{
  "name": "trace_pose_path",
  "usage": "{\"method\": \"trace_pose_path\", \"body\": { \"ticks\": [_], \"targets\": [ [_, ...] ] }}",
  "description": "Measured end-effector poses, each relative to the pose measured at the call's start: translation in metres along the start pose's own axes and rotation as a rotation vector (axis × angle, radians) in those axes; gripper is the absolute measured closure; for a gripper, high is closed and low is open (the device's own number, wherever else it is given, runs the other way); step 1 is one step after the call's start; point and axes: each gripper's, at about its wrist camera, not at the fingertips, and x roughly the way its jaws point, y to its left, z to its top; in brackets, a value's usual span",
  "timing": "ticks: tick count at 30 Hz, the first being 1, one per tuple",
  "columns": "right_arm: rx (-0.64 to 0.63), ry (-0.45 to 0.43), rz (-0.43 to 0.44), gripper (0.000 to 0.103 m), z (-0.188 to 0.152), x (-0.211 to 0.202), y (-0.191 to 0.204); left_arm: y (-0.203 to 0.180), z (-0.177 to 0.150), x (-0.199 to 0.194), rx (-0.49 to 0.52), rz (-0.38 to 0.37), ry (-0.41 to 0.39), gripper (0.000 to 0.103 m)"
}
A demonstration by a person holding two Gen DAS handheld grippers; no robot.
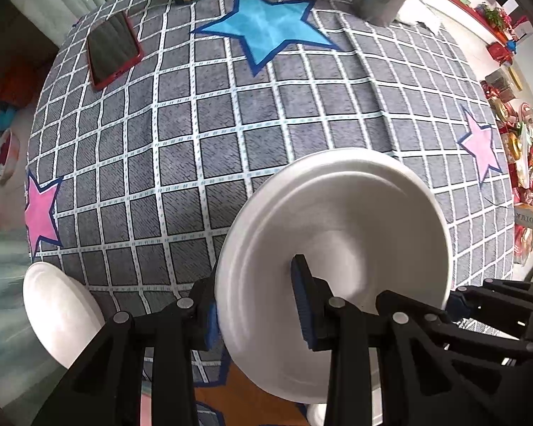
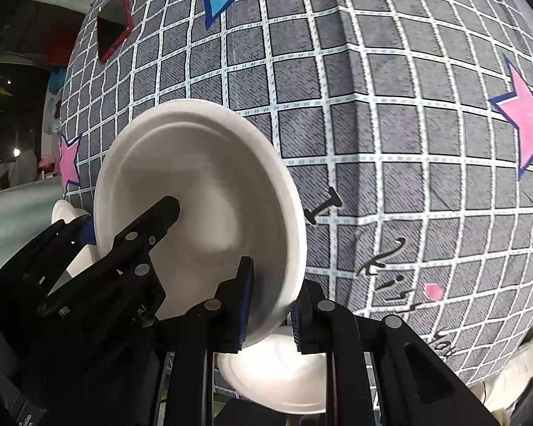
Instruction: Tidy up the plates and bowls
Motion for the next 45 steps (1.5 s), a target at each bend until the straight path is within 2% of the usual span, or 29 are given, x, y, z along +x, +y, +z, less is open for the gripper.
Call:
{"method": "trace_pose_path", "body": {
  "ticks": [8, 16, 21, 37, 45],
  "targets": [
    [0.004, -0.02, 0.004, 0.081, -0.008, -0.023, -0.007, -0.037, -0.012, -0.025, 0.026, -0.002, -0.023, 0.066],
    [0.009, -0.034, 0.01, 0.081, -0.022, -0.023, -0.01, -0.062, -0.027, -0.051, 0.045, -0.01, -0.036, 0.066],
    [0.008, -0.036, 0.012, 0.081, -0.028, -0.024, -0.012, -0.059, -0.033, -0.051, 0.052, -0.014, -0.041, 0.065],
    [0.009, -0.038, 0.022, 0.081, -0.041, -0.027, -0.018, -0.088, -0.056, -0.075, 0.093, -0.024, -0.046, 0.065],
    [0.004, -0.035, 0.019, 0.081, -0.046, -0.028, -0.019, -0.089, -0.063, -0.072, 0.095, -0.03, -0.042, 0.065]
  ]
}}
